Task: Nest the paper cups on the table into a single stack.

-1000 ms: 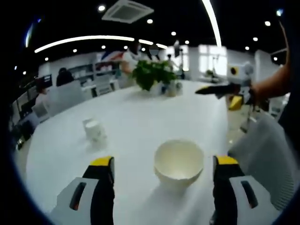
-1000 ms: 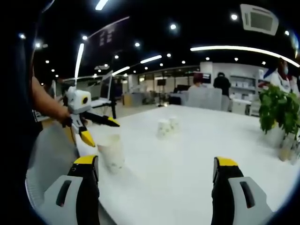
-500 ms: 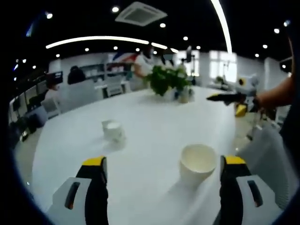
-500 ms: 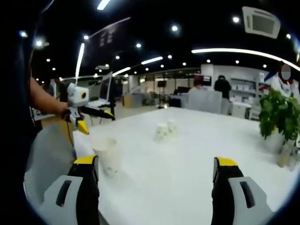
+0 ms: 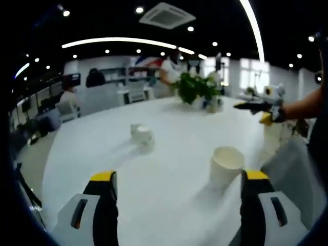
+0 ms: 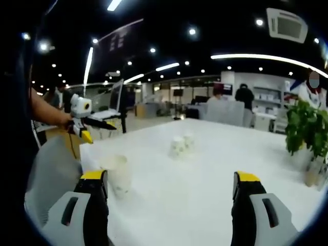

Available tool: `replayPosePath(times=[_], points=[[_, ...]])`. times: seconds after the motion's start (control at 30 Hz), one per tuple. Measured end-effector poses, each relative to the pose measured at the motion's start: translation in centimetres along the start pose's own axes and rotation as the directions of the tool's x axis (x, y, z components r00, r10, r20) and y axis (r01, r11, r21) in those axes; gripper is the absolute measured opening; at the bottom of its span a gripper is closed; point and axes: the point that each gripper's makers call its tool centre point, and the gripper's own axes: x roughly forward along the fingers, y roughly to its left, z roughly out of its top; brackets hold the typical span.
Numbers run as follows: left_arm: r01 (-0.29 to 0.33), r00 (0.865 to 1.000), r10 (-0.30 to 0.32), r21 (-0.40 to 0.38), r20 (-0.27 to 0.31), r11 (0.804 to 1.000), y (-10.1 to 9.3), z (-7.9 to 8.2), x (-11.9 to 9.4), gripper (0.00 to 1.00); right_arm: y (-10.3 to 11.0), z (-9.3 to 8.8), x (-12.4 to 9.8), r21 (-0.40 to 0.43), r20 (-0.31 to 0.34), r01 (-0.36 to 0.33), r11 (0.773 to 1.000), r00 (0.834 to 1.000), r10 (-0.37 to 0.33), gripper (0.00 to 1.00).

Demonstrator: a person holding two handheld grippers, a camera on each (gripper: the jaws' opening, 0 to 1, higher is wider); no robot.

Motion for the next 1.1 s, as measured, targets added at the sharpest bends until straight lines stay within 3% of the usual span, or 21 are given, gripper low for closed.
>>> replayPosePath(times=[0.27,0.53,0.83,1.1], points=[[-0.021,1.0,0.021,-0.019,0.018,1.0,-0.4,-1.2,-1.0,0.99,0.1,0.1,0.5,0.001,-0.002,-0.004,1.0,1.0,0.004,1.0],[-0.011,0.999,0.012,-0.017,0.038,1.0,0.1,-0.5,-0.4,0.98,0.0,0.0,0.6,0.002,-0.003,-0.004,1.0,1.0,0.004,1.0],[-0.02,0.998,0.023,-0.058,0.052,0.998,1.9,0.1,1.9,0.99,-0.3,-0.3,0.5,0.001,-0.011,0.0,1.0,1.0,0.0,1.0],[0.012,1.0,-0.011,-0.051,0.027,0.999,3.2,0.4,5.2,0.98,-0.7,-0.7,0.5,0.017,-0.014,0.013,1.0,1.0,-0.013,1.0]])
